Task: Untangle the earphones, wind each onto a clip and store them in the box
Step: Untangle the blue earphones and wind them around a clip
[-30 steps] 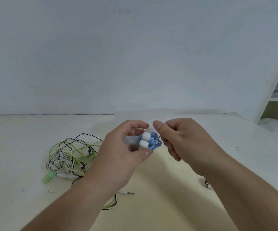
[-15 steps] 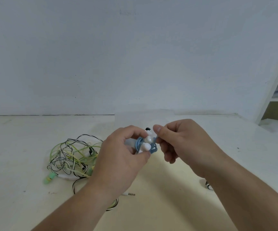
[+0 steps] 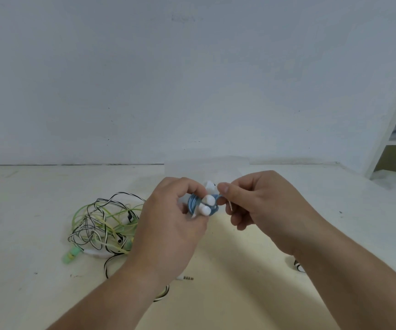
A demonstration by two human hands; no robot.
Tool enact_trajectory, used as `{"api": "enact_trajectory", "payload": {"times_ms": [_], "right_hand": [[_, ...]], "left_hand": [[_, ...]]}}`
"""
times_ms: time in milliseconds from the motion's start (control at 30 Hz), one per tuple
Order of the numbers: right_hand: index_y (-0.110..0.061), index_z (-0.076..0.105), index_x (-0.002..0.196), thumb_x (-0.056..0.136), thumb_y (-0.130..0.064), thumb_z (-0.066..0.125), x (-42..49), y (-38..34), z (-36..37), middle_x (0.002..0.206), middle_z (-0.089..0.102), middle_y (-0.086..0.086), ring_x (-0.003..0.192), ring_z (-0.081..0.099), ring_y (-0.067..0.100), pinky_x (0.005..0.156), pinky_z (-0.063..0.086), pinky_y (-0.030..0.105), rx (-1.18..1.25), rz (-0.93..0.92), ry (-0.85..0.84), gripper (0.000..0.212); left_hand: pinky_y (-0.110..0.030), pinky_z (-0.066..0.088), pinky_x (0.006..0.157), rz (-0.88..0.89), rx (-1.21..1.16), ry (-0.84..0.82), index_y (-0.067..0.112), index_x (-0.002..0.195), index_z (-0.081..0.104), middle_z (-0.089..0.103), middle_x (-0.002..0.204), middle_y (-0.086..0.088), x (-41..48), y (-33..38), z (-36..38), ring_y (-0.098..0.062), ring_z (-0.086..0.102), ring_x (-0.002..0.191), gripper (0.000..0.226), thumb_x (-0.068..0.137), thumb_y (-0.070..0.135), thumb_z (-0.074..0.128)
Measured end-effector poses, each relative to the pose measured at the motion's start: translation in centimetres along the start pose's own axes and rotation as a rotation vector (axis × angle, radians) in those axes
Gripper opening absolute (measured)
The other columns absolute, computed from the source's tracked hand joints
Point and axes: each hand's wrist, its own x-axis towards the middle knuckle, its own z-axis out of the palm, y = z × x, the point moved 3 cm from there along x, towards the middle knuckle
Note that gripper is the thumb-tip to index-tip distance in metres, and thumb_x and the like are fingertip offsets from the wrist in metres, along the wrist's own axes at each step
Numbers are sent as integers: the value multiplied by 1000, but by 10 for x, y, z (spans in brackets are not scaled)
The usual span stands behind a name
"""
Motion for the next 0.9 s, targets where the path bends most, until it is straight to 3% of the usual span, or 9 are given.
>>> {"api": "enact_trajectory", "payload": {"times_ms": [100, 300, 500, 667, 767, 900], "right_hand": [[-2, 73, 73, 95, -24, 65, 0, 1, 1, 56, 62, 2, 50, 59, 15, 52, 50, 24, 34, 14, 23, 32], [-5, 71, 67, 94, -22, 66, -1, 5, 7, 54, 61, 3, 46, 57, 14, 49, 50, 22, 120, 58, 82, 33], [-2, 72, 68, 92, -24, 69, 2, 7, 12, 53, 63, 1, 47, 59, 13, 50, 53, 25, 73, 7, 130, 33], [-2, 72, 69, 93, -25, 67, 1, 9, 10, 50, 60, 0, 43, 54, 12, 45, 48, 22, 83, 18, 202, 34], [-5, 71, 65, 94, -26, 66, 0, 7, 10, 48, 58, -2, 41, 53, 9, 44, 47, 23, -47, -20, 219, 36], [-13, 69, 63, 92, -32, 67, 1, 5, 15, 47, 59, -5, 42, 55, 4, 54, 53, 30, -207, -80, 223, 35]], "left_hand": [[-22, 52, 64, 57, 19, 11, 34, 79, 71, 62, 97, 15, 1, 1, -2, -6, 66, 84, 25, 78, 11, 80], [-8, 44, 66, 158, 133, 26, 33, 81, 79, 62, 96, 20, 2, 0, -5, 0, 62, 90, 31, 76, 2, 81], [-6, 43, 68, 176, 185, -1, 34, 91, 80, 61, 98, 22, 0, -3, -2, 5, 59, 90, 23, 81, 14, 81], [-9, 44, 75, 300, 255, -62, 36, 95, 78, 60, 107, 22, 2, 1, -4, -1, 62, 90, 28, 86, 10, 74], [-12, 45, 75, 338, 263, -88, 35, 94, 78, 59, 108, 23, 1, 5, -1, 0, 60, 89, 22, 90, 20, 63], [-17, 50, 75, 308, 182, -31, 36, 89, 77, 67, 102, 22, 3, 2, -2, 3, 64, 91, 29, 85, 7, 73]]}}
